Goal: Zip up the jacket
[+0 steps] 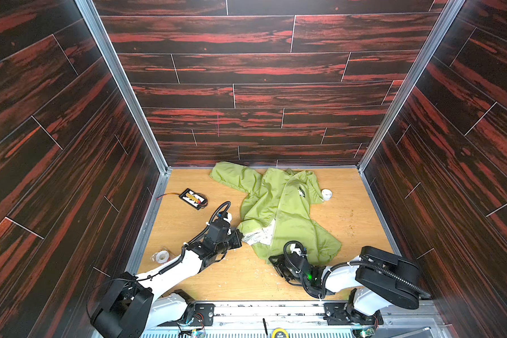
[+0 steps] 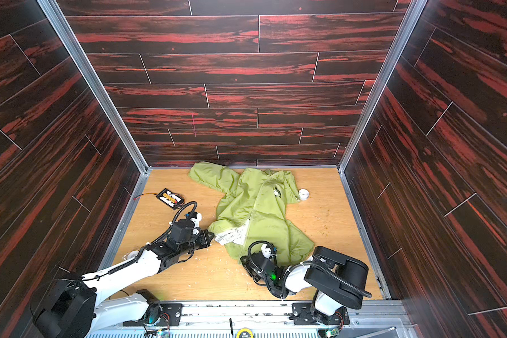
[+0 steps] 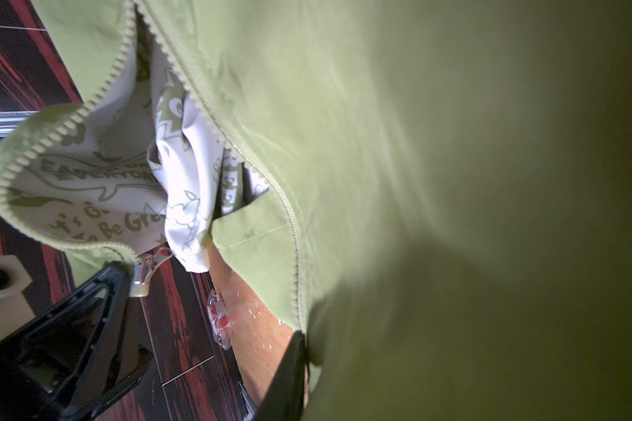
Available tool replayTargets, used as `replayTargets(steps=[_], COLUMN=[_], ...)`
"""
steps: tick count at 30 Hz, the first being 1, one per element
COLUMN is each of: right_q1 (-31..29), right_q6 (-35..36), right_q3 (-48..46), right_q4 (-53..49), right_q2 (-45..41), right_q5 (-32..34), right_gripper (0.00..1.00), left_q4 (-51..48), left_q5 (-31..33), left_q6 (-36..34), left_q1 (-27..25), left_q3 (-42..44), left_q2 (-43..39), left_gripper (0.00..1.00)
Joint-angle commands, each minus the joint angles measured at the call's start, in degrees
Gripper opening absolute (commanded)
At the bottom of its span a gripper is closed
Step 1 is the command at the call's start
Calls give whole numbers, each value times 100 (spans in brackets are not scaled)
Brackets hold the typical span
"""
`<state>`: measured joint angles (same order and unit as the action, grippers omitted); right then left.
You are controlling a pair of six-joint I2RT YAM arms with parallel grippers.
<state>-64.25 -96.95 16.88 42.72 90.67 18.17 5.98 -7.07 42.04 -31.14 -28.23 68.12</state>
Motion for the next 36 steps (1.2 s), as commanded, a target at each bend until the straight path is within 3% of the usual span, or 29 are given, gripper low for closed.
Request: replayTargets(steps=[1, 17, 36], right_q1=[13, -33, 74], right_q6=[27, 249, 1006], right_q3=[-88, 94, 535], right_q4=[-523, -1388, -1916], right_q2=[186, -610, -1114], right_q5=[-171, -314, -397], right_gripper=[19, 16, 15], left_q4=[48, 70, 70], left_q5=[8, 86, 54], left_q6=[28, 15, 69], left_q1=[28, 27, 28], left_q3=[37, -51, -95], left_q2=[-106, 18, 44], left_gripper=[0, 0, 0])
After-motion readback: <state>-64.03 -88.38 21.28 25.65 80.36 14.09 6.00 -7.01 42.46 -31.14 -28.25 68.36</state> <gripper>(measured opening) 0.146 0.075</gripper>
